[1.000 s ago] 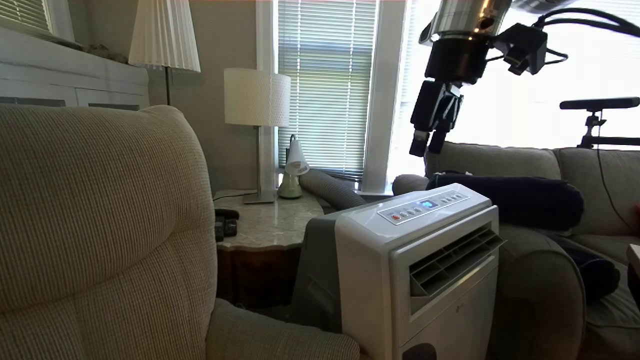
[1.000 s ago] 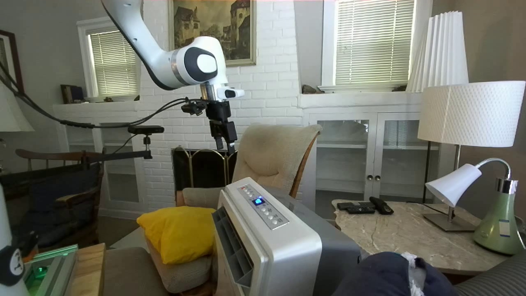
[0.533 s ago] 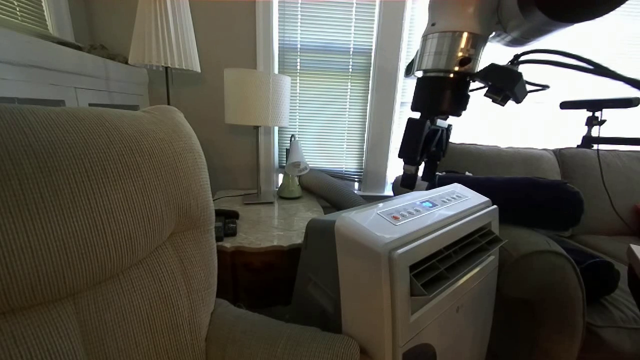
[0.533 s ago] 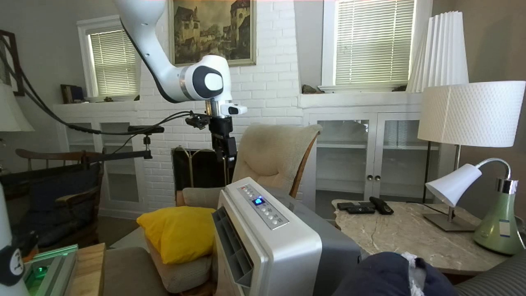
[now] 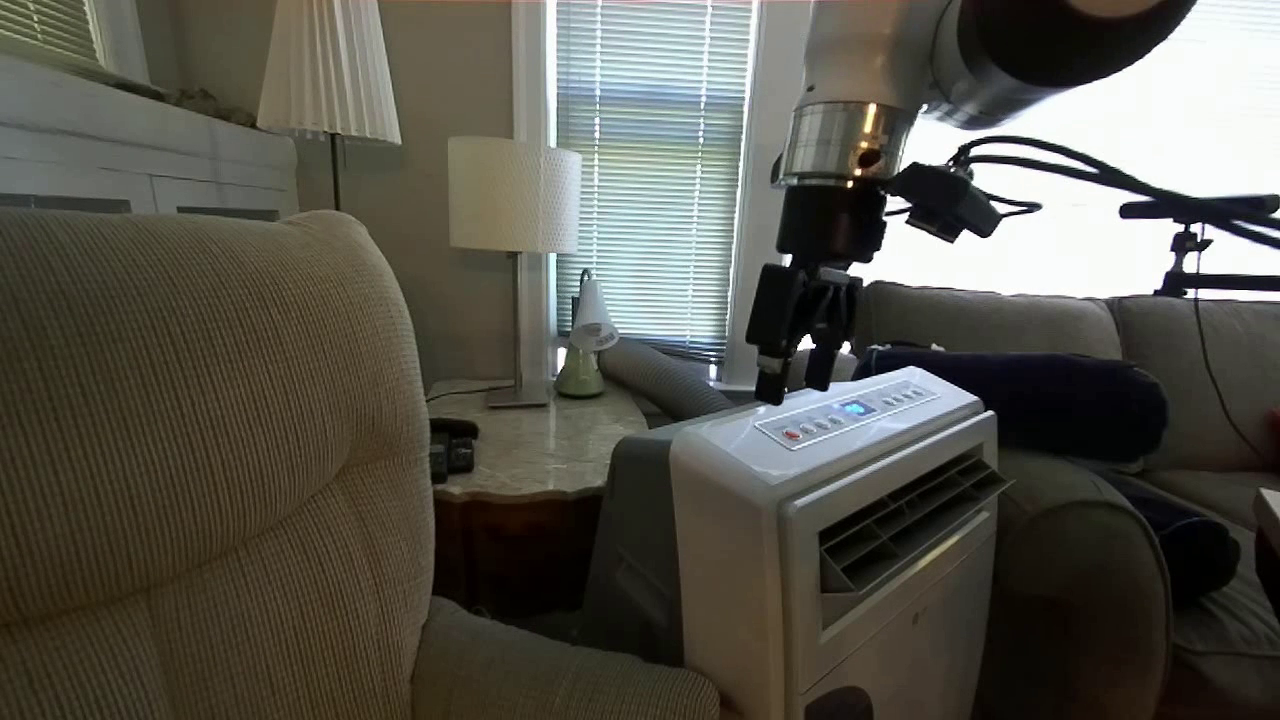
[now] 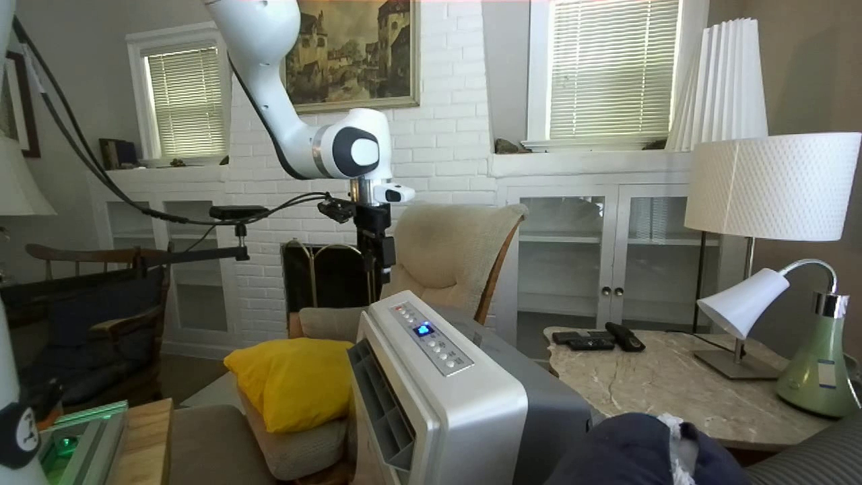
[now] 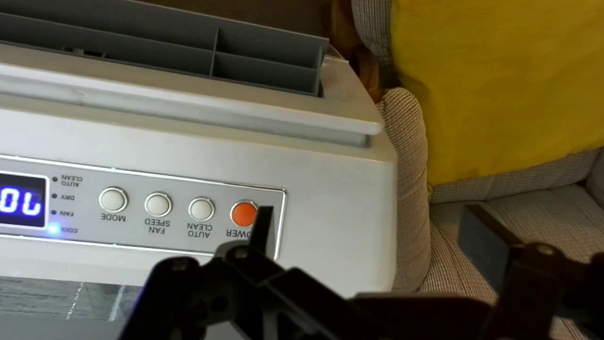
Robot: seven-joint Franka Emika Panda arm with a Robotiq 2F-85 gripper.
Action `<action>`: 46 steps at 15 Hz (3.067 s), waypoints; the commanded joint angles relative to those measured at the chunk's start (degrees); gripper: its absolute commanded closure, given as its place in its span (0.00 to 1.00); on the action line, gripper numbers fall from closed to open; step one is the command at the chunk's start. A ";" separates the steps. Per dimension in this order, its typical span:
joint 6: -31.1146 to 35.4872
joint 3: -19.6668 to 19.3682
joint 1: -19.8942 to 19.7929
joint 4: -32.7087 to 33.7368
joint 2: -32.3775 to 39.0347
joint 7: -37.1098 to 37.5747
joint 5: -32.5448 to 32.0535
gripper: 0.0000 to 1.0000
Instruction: Turn off the air conditioner.
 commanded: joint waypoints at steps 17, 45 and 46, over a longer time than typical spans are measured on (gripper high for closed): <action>-1.79 -3.77 0.99 7.27 8.54 -4.43 6.60 0.00; -5.17 -3.84 0.50 8.62 11.00 -9.56 6.84 0.00; -4.87 -4.17 0.74 8.80 11.49 -9.14 6.40 0.00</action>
